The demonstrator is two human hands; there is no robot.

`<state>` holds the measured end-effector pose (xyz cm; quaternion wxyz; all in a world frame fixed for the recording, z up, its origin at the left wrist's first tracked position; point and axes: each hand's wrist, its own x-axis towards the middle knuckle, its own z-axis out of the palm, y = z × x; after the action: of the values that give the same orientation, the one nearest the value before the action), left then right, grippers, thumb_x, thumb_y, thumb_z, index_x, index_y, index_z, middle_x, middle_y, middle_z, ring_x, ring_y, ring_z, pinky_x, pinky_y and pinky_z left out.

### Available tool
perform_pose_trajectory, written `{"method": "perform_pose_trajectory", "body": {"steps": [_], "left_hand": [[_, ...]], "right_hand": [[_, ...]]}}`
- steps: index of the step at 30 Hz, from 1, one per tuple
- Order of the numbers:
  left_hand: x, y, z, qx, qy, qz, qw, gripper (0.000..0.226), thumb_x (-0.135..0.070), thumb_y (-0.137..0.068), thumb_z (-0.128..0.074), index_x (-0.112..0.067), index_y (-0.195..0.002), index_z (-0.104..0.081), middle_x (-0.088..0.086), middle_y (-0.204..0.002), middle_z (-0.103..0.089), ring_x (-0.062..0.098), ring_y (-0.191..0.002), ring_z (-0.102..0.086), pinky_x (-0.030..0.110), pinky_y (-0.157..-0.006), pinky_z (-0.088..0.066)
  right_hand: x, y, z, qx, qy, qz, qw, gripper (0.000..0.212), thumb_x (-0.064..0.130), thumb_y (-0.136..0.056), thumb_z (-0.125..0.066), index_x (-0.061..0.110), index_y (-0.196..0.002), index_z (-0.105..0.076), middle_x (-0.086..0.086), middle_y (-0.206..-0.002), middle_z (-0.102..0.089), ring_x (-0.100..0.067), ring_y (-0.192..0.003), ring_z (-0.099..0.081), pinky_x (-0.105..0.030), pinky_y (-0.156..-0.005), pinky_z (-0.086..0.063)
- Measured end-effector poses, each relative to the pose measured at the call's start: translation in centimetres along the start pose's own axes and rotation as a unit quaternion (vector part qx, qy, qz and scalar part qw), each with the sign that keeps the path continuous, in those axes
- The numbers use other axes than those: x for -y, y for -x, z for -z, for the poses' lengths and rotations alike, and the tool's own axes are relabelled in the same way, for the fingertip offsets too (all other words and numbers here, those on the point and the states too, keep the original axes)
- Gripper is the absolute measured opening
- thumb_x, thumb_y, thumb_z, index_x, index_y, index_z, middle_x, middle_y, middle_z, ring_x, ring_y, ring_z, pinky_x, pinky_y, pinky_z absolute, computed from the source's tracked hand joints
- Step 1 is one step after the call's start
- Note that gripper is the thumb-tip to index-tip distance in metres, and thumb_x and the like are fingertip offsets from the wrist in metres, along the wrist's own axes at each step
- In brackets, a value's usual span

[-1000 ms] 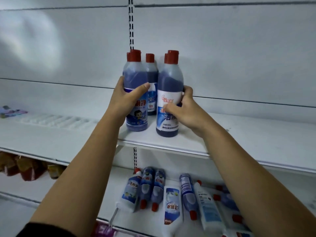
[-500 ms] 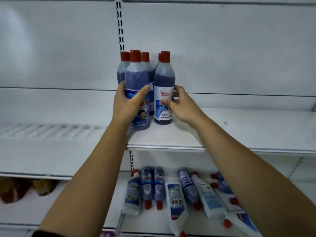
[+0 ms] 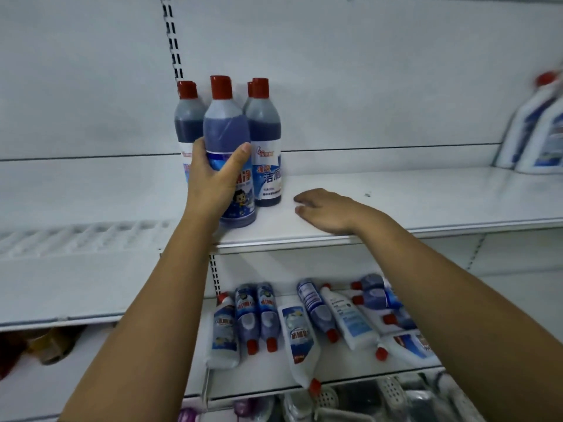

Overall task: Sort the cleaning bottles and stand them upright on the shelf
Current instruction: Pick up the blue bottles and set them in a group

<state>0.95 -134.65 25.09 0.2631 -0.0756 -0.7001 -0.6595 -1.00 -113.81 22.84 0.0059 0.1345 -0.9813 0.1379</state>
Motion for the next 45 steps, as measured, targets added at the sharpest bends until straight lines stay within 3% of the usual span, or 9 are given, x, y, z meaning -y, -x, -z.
{"method": "perform_pose_trajectory", "body": {"steps": [4, 7, 12, 18, 26, 33, 40, 45], "left_hand": [[-0.5, 1.5, -1.7, 0.019, 0.004, -0.007, 1.000, 0.049, -0.049, -0.087, -0.067, -0.031, -0.128, -0.045, -0.010, -0.120, -0.060, 0.005, -0.104, -0.061, 0.025, -0.084, -0.052], [-1.0, 2.3, -3.8, 0.041, 0.008, -0.009, 0.999, 0.043, -0.048, -0.087, -0.067, -0.034, -0.122, -0.047, -0.015, -0.110, -0.060, 0.001, -0.098, -0.061, 0.021, -0.077, -0.050], [-1.5, 2.8, -8.5, 0.066, 0.025, 0.000, 0.998, 0.044, -0.049, -0.086, -0.069, -0.035, -0.121, -0.047, -0.013, -0.110, -0.061, 0.003, -0.099, -0.062, 0.025, -0.080, -0.051], [-2.3, 4.4, -17.4, 0.083, 0.061, 0.006, 0.995, 0.037, -0.045, -0.086, -0.069, -0.036, -0.116, -0.048, -0.012, -0.107, -0.063, 0.006, -0.096, -0.064, 0.026, -0.079, -0.052], [-3.9, 7.6, -33.9, 0.103, 0.073, 0.013, 0.992, 0.044, -0.046, -0.086, -0.069, -0.033, -0.123, -0.049, -0.006, -0.115, -0.064, 0.012, -0.101, -0.066, 0.033, -0.087, -0.055], [-4.9, 9.8, -47.9, 0.139, 0.075, 0.019, 0.987, 0.044, -0.044, -0.089, -0.067, -0.031, -0.126, -0.045, -0.011, -0.111, -0.061, 0.006, -0.098, -0.063, 0.024, -0.079, -0.051], [-5.9, 10.3, -60.1, 0.221, 0.077, 0.030, 0.972, 0.048, -0.046, -0.087, -0.070, -0.031, -0.125, -0.045, -0.004, -0.119, -0.063, 0.013, -0.105, -0.065, 0.036, -0.091, -0.055], [-7.0, 10.5, -66.9, 0.218, 0.102, 0.080, 0.967, 0.054, -0.039, -0.081, -0.077, -0.025, -0.125, -0.048, -0.002, -0.111, -0.065, 0.016, -0.098, -0.068, 0.033, -0.077, -0.058]], "right_hand": [[-0.7, 0.6, -0.2, -0.024, 0.003, -0.011, 1.000, 0.052, 0.047, -0.100, -0.033, 0.029, -0.149, -0.036, 0.000, -0.159, -0.030, -0.026, -0.140, -0.036, -0.042, -0.113, -0.031], [-1.6, 0.9, -0.1, -0.031, 0.003, -0.012, 0.999, 0.053, 0.047, -0.099, -0.034, 0.029, -0.148, -0.038, -0.001, -0.157, -0.032, -0.027, -0.138, -0.038, -0.044, -0.111, -0.033], [-6.5, 2.3, 1.4, -0.049, 0.006, -0.052, 0.997, 0.050, 0.046, -0.098, -0.033, 0.034, -0.145, -0.041, 0.000, -0.157, -0.031, -0.028, -0.138, -0.037, -0.042, -0.110, -0.032], [-16.2, 5.3, 4.2, -0.066, 0.007, -0.086, 0.994, 0.048, 0.040, -0.096, -0.033, 0.032, -0.140, -0.048, -0.001, -0.153, -0.037, -0.030, -0.134, -0.041, -0.042, -0.106, -0.036], [-31.5, 10.3, 8.4, -0.066, 0.018, -0.124, 0.990, 0.053, 0.043, -0.098, -0.029, 0.035, -0.150, -0.034, 0.001, -0.160, -0.025, -0.027, -0.142, -0.031, -0.041, -0.110, -0.028], [-43.6, 14.2, 11.7, -0.077, 0.035, -0.160, 0.984, 0.054, 0.044, -0.100, -0.025, 0.032, -0.152, -0.031, -0.001, -0.161, -0.024, -0.027, -0.142, -0.030, -0.042, -0.111, -0.028], [-53.7, 16.4, 14.6, -0.083, 0.028, -0.188, 0.978, 0.053, 0.043, -0.100, -0.027, 0.031, -0.151, -0.031, -0.002, -0.161, -0.023, -0.027, -0.143, -0.030, -0.043, -0.113, -0.027], [-60.8, 18.0, 16.4, -0.082, 0.027, -0.186, 0.979, 0.052, 0.039, -0.100, -0.028, 0.031, -0.151, -0.032, -0.002, -0.161, -0.024, -0.026, -0.143, -0.030, -0.043, -0.114, -0.028]]}}
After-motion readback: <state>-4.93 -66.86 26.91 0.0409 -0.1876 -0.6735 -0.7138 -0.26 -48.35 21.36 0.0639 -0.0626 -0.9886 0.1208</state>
